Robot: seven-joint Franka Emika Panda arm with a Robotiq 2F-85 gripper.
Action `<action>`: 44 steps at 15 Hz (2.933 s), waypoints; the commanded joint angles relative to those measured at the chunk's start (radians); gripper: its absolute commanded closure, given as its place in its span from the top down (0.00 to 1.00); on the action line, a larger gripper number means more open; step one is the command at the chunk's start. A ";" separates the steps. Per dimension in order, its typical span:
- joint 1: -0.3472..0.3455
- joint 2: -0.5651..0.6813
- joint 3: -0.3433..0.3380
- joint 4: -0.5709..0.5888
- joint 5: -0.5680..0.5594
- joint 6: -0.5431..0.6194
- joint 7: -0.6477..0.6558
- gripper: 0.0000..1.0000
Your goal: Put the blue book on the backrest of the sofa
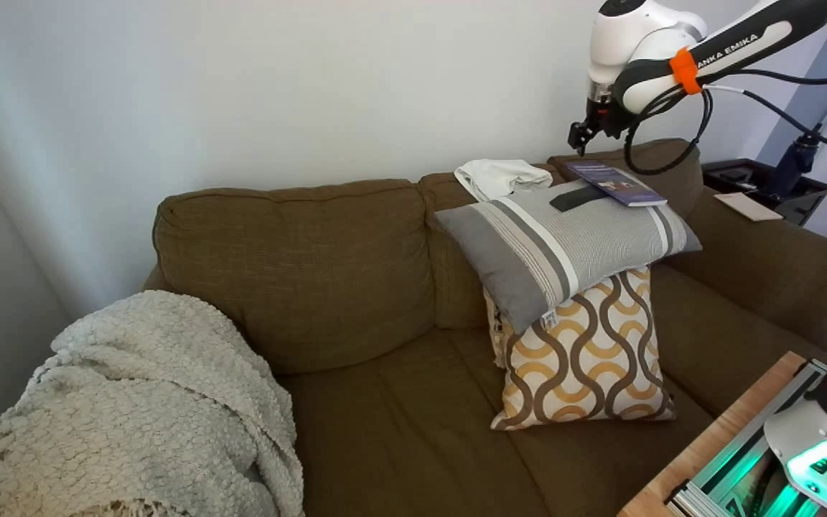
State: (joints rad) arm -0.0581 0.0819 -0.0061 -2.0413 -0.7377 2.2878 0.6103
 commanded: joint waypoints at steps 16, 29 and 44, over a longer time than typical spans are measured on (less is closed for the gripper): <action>0.141 0.406 -0.161 0.302 -0.188 -0.255 0.215 0.74; 0.152 0.376 -0.094 0.273 -0.445 -0.442 0.355 0.03; 0.072 -0.081 -0.022 0.015 -0.569 0.282 0.096 0.03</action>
State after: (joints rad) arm 0.0601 0.0852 -0.0209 -1.9235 -1.2871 2.3905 0.7715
